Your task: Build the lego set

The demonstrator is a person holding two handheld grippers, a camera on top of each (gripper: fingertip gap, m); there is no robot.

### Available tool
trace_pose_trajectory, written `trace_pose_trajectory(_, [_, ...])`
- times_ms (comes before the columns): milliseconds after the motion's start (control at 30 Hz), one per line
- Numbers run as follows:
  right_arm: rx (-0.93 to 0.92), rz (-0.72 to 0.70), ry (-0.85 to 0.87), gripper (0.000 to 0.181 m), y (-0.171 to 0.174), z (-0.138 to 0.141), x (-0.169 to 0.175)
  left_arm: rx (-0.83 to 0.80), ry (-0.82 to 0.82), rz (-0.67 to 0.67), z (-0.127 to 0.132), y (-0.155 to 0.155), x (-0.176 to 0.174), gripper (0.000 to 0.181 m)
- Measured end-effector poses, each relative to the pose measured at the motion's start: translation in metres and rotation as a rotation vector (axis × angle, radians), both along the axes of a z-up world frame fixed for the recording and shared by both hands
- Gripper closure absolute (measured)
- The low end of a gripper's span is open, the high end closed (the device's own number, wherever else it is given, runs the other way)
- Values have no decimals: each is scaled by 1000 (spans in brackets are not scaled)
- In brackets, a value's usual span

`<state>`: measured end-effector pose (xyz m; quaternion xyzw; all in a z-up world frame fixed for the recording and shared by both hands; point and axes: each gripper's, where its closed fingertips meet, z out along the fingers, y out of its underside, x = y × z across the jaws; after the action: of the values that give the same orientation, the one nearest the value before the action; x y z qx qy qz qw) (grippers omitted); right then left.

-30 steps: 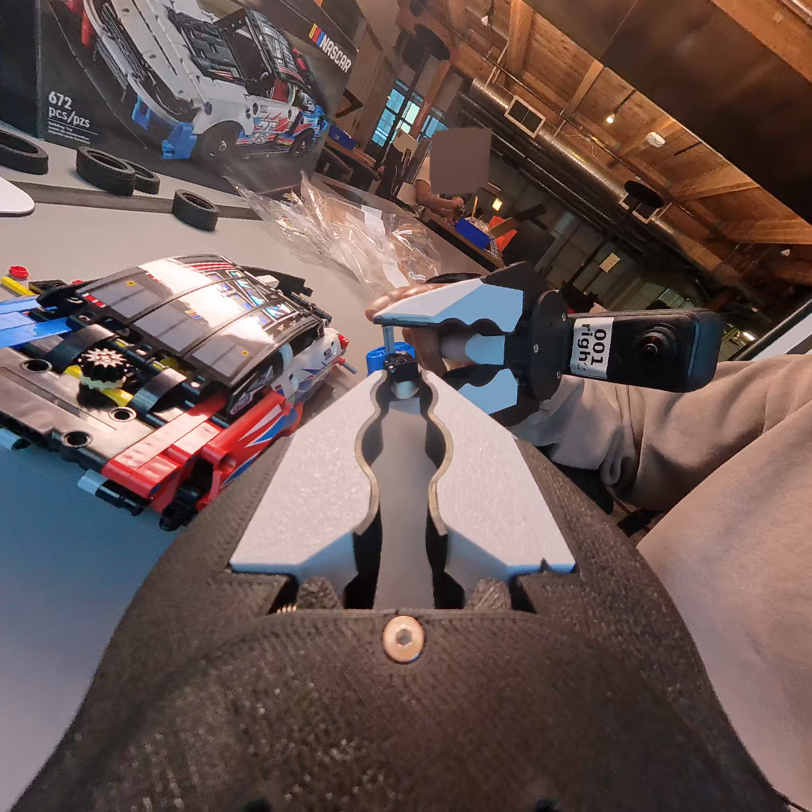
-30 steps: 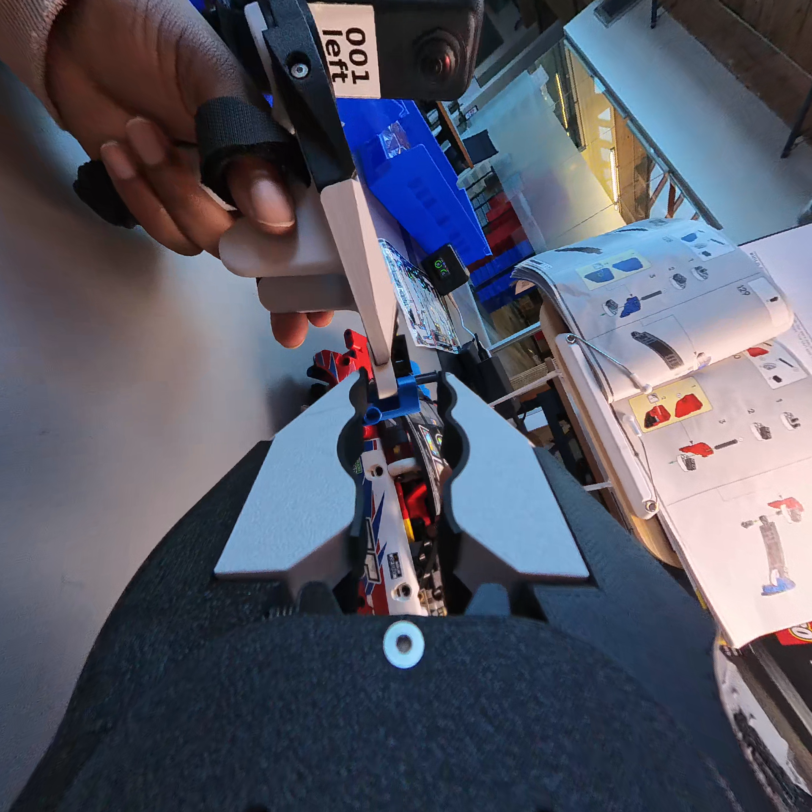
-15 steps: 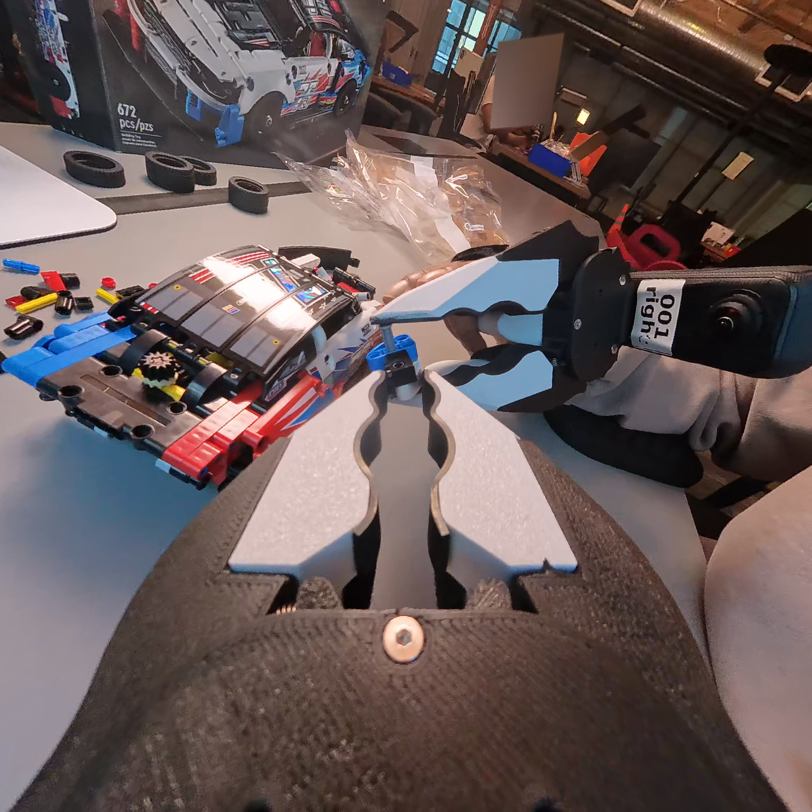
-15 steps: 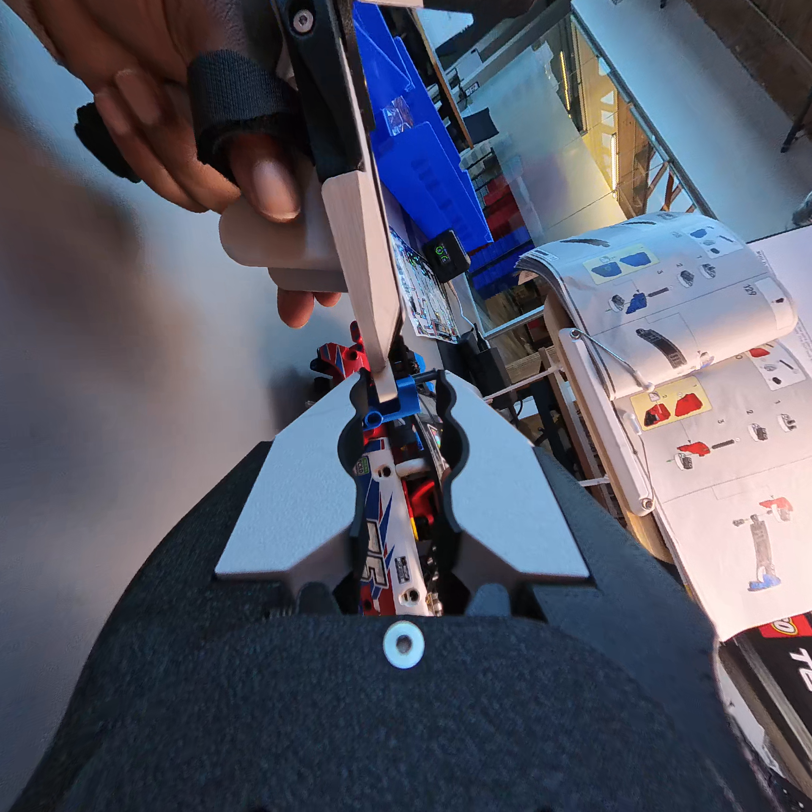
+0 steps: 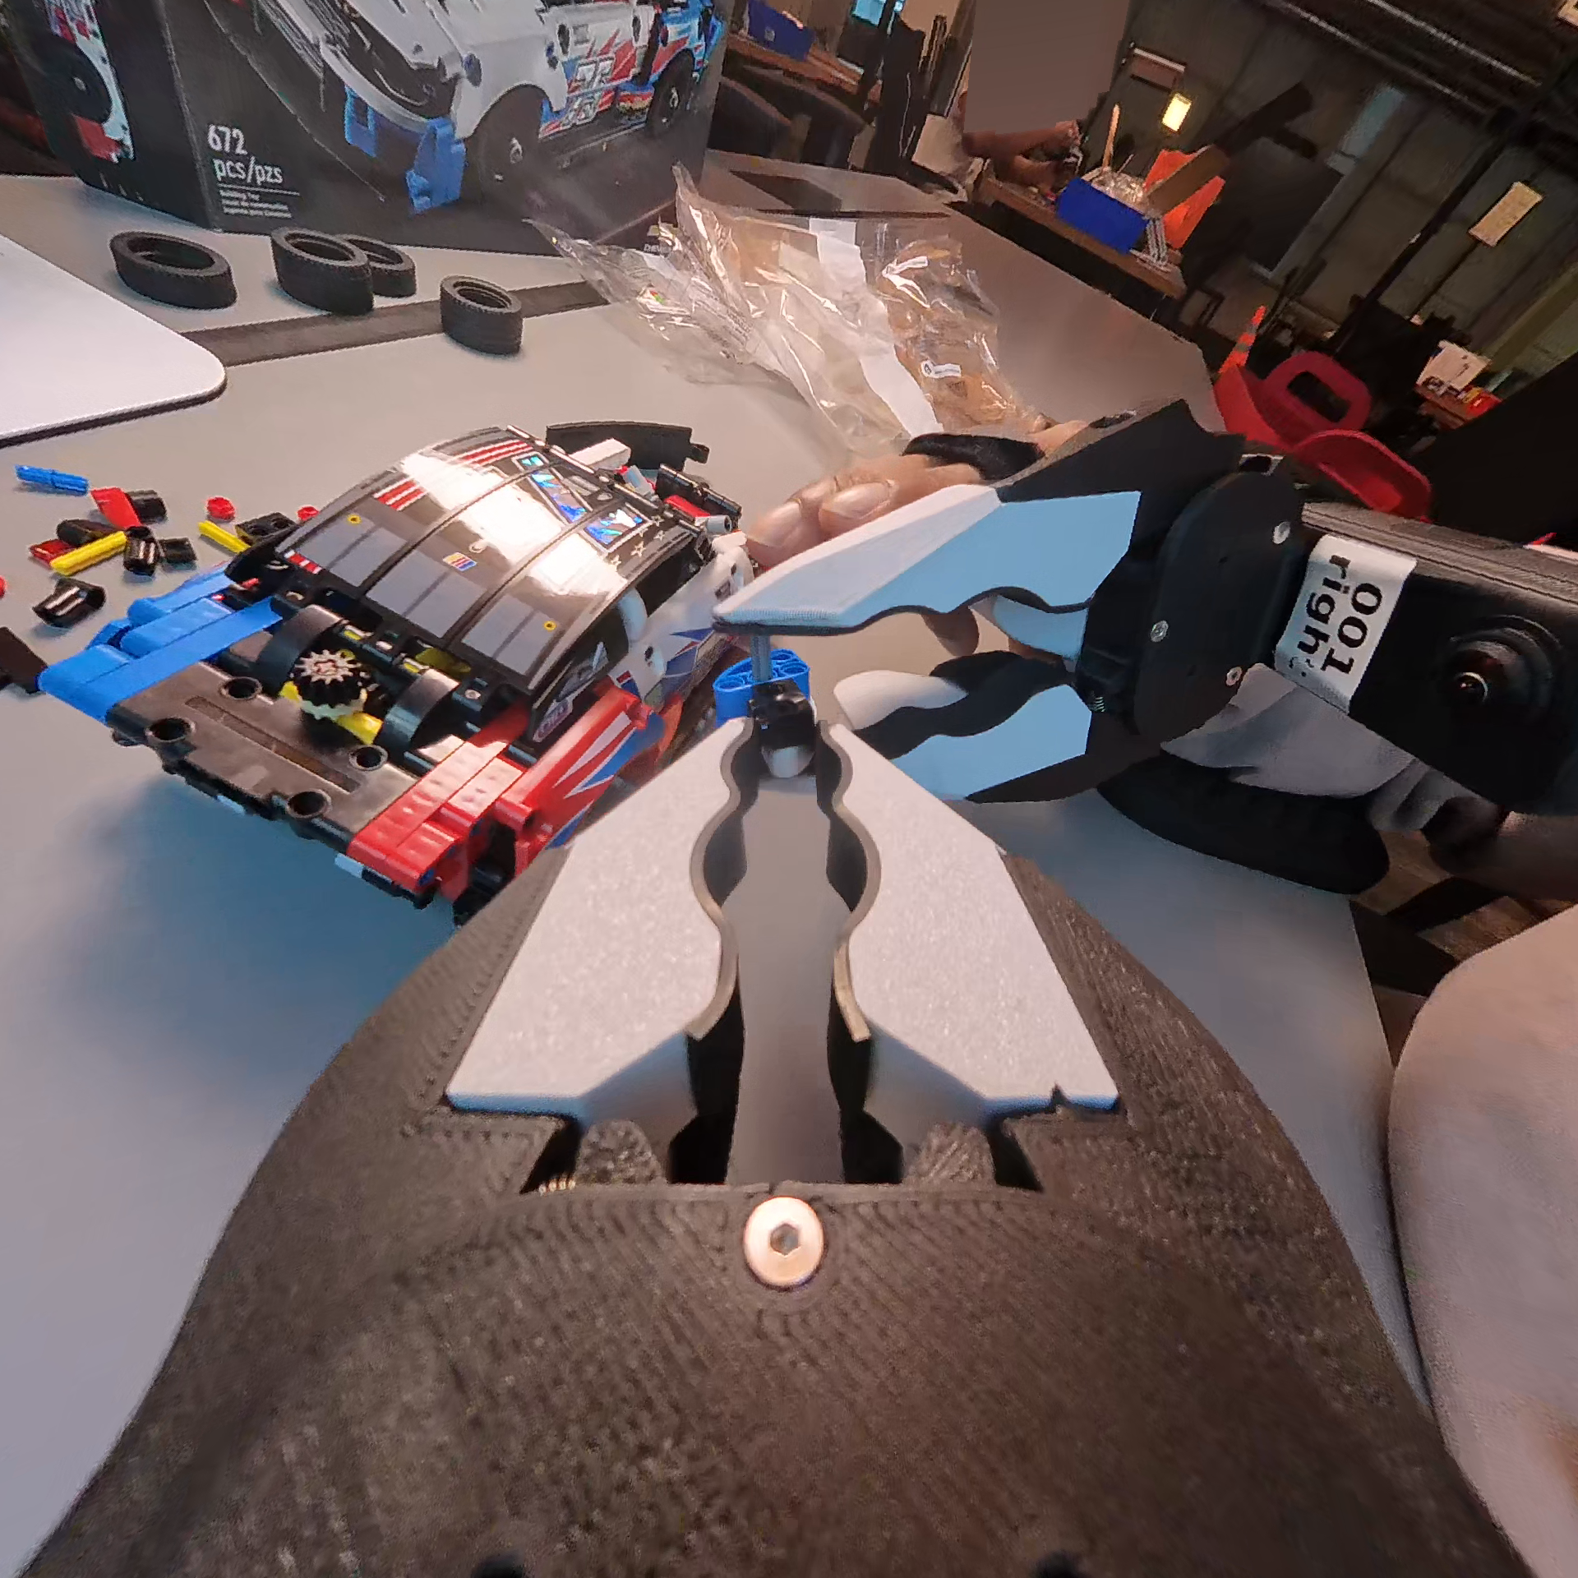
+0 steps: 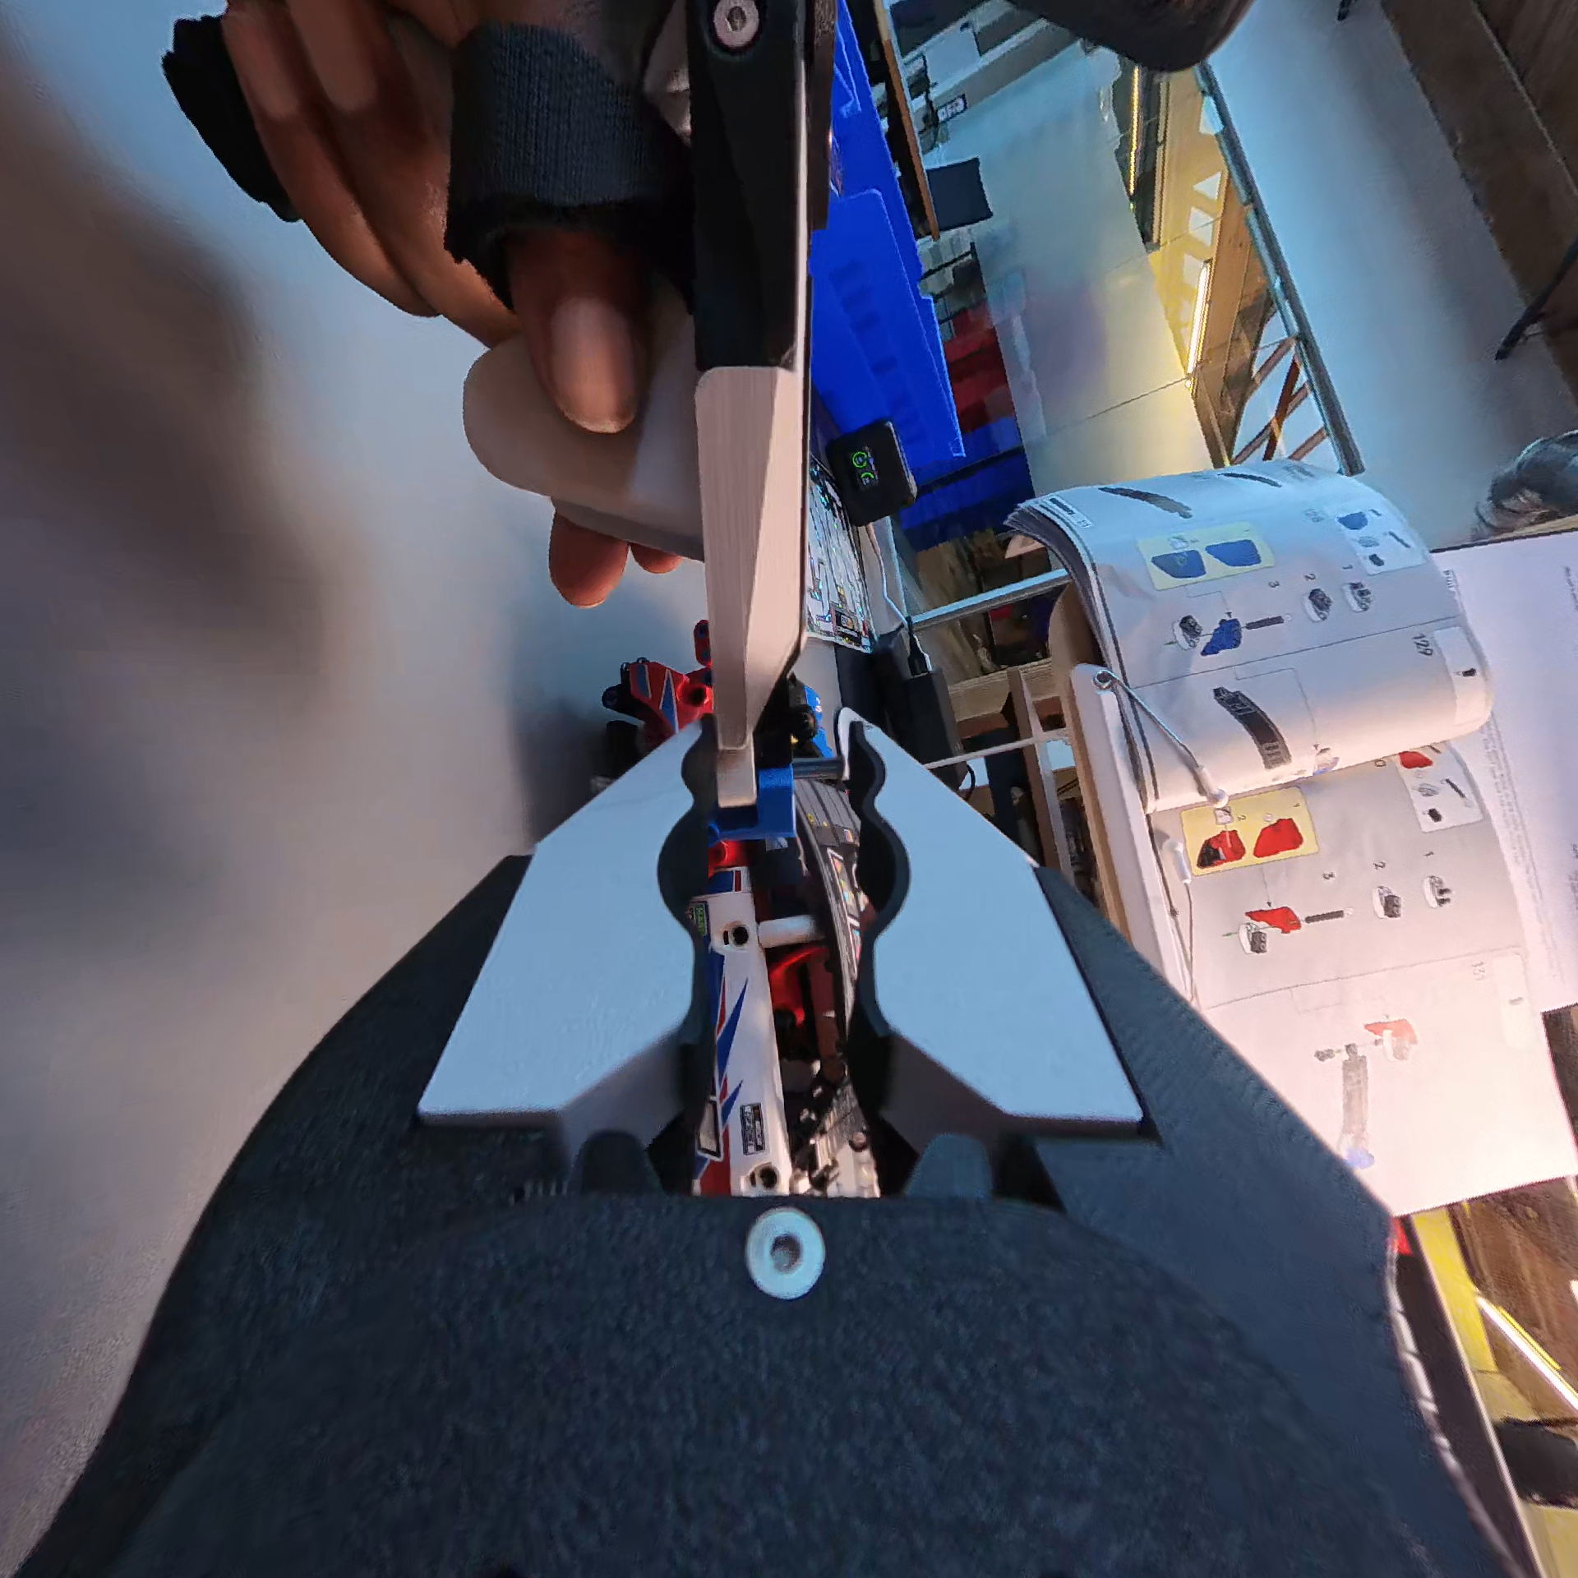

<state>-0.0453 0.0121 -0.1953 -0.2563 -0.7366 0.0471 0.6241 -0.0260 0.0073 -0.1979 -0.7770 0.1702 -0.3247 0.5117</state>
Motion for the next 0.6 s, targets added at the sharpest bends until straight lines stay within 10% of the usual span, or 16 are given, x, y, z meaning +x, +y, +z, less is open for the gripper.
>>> trace_pose_trajectory(600, [-55, -24, 53, 150, -4, 6, -8, 74, -7, 46, 12, -1, -9, 171])
